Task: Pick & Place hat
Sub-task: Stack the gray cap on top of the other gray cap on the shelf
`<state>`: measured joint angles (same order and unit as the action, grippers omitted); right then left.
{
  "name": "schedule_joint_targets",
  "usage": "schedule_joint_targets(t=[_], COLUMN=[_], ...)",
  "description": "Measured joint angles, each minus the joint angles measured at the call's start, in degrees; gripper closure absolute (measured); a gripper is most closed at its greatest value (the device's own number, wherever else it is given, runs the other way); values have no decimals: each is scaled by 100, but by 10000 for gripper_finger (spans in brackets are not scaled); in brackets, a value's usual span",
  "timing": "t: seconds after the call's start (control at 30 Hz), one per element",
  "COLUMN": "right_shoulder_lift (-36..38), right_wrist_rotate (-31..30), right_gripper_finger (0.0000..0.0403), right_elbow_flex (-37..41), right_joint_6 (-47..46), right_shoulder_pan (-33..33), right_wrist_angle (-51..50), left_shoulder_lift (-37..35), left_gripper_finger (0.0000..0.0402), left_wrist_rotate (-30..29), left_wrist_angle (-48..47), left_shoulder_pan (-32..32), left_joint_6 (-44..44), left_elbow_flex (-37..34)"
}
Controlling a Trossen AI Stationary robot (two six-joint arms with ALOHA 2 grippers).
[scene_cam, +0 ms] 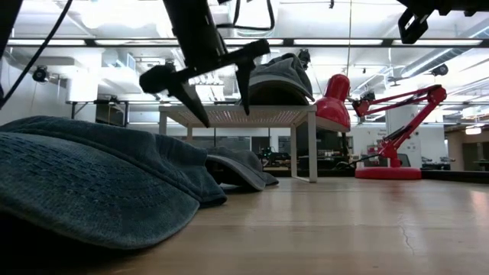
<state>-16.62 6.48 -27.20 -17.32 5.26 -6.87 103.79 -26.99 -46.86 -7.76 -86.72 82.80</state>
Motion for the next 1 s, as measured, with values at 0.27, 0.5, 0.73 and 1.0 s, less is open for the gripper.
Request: schedule_joint_targets(t=[0.27,0.5,0.73,1.0], right_shoulder_lift=[0,-2,-9,-9], right_wrist_rotate=[0,-4,-19,-17], right_gripper_finger=[374,374,374,374], right_elbow_flex=[0,0,0,0], right_joint_6=[0,0,5,19], right_shoulder_pan=[0,2,4,0], right_wrist_angle=[-2,-7,-17,-17], left_shoulder_lift=[0,39,505,1146], left_gripper_finger=[87,87,88,118], left_wrist_rotate=[111,163,699,1440], left_wrist_angle=[475,676,974,1403], left_shoulder_pan=[174,336,434,462], left_joint_6=[110,108,83,65], left_elbow_flex=[-377,-625,-736,-706])
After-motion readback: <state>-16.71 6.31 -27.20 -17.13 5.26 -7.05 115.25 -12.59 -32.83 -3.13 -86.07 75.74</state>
